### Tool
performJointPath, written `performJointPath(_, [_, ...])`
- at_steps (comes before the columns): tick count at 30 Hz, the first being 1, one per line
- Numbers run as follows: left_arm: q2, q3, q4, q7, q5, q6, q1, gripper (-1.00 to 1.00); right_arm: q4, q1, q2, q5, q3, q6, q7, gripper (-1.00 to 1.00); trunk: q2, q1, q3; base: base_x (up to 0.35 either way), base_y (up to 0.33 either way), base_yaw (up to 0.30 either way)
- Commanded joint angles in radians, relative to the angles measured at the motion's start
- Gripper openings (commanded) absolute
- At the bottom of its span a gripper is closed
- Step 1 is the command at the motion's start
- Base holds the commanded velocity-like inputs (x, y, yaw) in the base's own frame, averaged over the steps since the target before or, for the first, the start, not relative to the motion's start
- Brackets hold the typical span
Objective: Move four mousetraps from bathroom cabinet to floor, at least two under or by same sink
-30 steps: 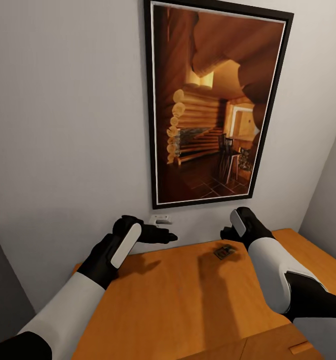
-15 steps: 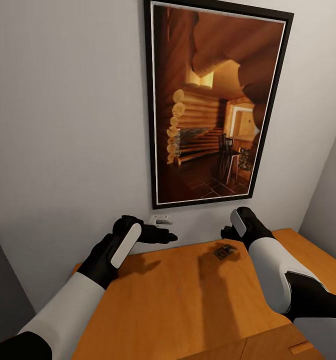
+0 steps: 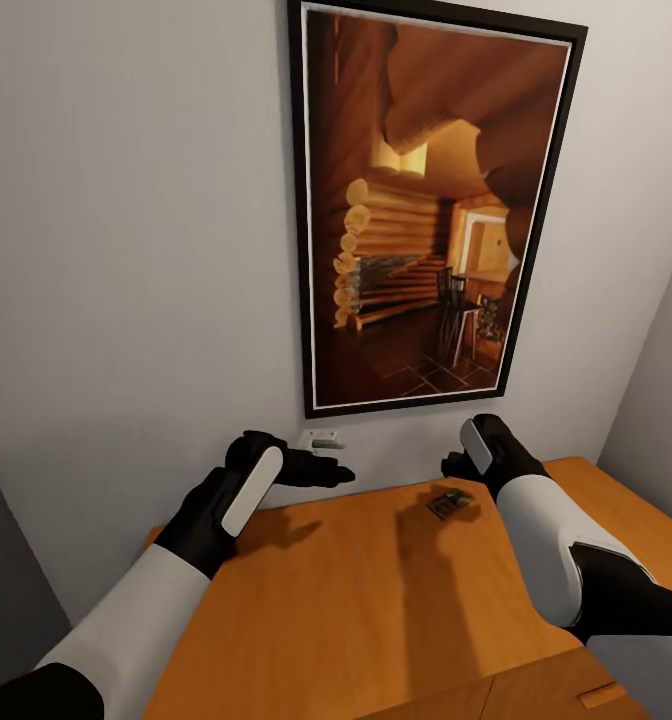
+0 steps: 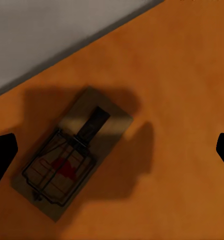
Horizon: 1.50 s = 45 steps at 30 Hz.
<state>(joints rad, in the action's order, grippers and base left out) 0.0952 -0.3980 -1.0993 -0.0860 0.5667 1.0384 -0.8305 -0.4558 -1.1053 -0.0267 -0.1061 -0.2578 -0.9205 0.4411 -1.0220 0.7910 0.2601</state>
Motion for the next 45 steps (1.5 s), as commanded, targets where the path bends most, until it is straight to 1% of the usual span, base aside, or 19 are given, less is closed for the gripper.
performJointPath(1, [0.0, -0.001, -0.001, -0.009, 0.01, 0.003, -0.001, 1.0, -0.001, -0.001, -0.001, -0.011, -0.003, -0.001, 0.01, 1.0, -0.001, 0.0, 0.001, 0.0, 0.0, 0.0])
performJointPath(31, [0.001, -0.001, 0.0, -0.016, 0.008, -0.002, -0.001, 1.0, -0.001, -0.001, -0.002, -0.017, -0.003, 0.0, 0.008, 1.0, -0.001, 0.0, 0.001, 0.003, 0.0, 0.0])
performJointPath(45, [0.001, -0.001, 0.001, -0.016, 0.009, -0.002, -0.001, 1.0, -0.001, -0.001, -0.002, -0.017, -0.002, 0.0, 0.008, 1.0, -0.001, 0.0, 0.001, 0.1, 0.0, 0.0])
